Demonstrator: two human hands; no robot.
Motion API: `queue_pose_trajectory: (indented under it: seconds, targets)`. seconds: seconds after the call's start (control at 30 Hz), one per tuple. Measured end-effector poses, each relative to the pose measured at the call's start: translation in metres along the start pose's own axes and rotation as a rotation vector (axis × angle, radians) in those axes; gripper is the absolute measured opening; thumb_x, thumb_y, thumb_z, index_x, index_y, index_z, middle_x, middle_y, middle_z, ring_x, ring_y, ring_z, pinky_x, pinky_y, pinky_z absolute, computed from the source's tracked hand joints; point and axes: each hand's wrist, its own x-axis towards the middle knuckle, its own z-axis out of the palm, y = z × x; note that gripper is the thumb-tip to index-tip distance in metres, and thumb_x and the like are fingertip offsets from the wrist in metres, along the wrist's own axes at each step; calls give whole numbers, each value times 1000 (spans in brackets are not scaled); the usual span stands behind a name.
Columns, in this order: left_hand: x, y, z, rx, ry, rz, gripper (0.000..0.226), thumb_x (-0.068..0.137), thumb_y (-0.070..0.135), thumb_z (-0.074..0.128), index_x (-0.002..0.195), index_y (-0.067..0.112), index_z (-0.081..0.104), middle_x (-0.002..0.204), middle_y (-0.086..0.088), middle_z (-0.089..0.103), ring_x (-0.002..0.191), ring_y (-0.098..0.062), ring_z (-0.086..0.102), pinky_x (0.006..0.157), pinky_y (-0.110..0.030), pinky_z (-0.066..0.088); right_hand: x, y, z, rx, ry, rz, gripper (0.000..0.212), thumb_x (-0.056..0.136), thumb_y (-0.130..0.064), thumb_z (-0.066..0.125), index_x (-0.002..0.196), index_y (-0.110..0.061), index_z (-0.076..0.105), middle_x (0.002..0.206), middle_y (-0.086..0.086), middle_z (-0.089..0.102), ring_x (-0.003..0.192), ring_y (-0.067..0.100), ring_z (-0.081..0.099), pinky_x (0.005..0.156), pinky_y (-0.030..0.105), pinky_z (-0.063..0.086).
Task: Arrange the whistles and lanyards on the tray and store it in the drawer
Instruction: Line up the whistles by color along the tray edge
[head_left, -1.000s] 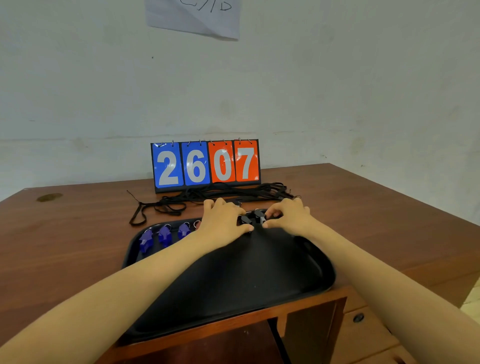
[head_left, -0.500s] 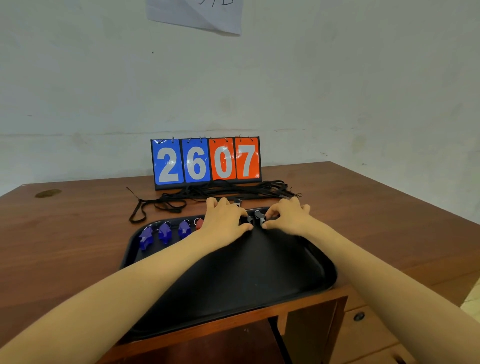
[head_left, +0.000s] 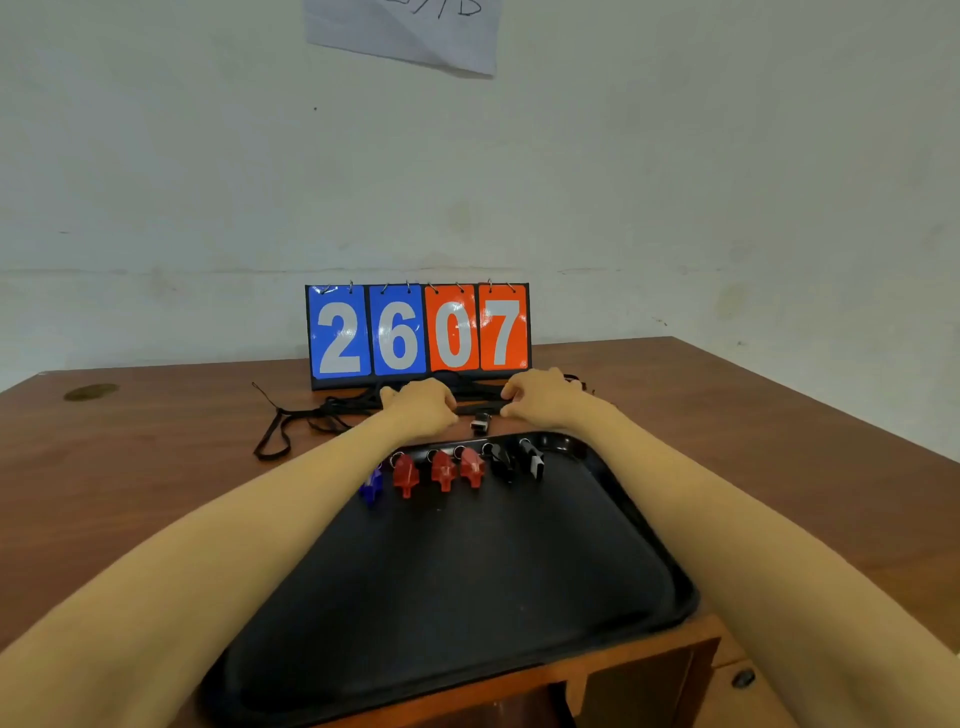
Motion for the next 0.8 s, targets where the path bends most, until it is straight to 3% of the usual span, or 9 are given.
queue_pose_trajectory:
  seconds: [0.1, 0.2, 0.33, 0.47, 0.6, 0.8]
  targets:
    - [16, -3, 9, -80, -75, -36, 9, 90, 25, 51, 86, 22, 58, 94, 2, 56, 92, -14, 47, 96, -39, 29, 20, -5, 8, 62, -96, -5, 36, 87, -34, 60, 113, -9, 64, 116, 11, 63, 107, 25, 57, 101, 46, 41]
    - [23, 0, 16, -300, -156, -64, 16, 89, 21, 50, 82, 15, 63, 94, -11, 65, 91, -21, 58, 92, -34, 42, 28, -8, 16, 94, -161, -17, 39, 86, -33, 61, 108, -2, 66, 111, 17, 66, 89, 23, 60, 88, 36, 47]
    - [23, 5, 17, -491, -198, -45, 17, 88, 10, 52, 91, 2, 67, 80, -7, 60, 74, -16, 55, 75, -27, 49, 28, -10, 20, 117, -170, -39, 37, 88, -28, 60, 116, -3, 62, 116, 16, 64, 105, 29, 61, 95, 40, 48]
    - [15, 7, 12, -660, -135, -85, 16, 87, 1, 53, 83, 9, 66, 86, -5, 58, 83, -14, 52, 68, -21, 43, 22, -8, 22, 134, -69, -41, 37, 86, -28, 63, 118, -11, 60, 113, 8, 65, 105, 24, 59, 101, 46, 42]
    - [-3, 16, 3, -744, -20, -39, 31, 91, 3, 51, 120, 6, 62, 120, -7, 60, 113, -18, 52, 85, -22, 35, 11, -6, 17, 215, 76, -8, 45, 85, -28, 65, 127, -17, 54, 116, 4, 65, 112, 22, 57, 105, 51, 35]
    - [-24, 29, -5, -754, -21, 50, 43, 89, 2, 52, 129, 16, 54, 131, -3, 56, 125, -18, 47, 98, -24, 33, -15, 1, 5, 306, 211, 7, 43, 88, -37, 59, 127, -19, 53, 120, 1, 62, 114, 21, 55, 104, 48, 38]
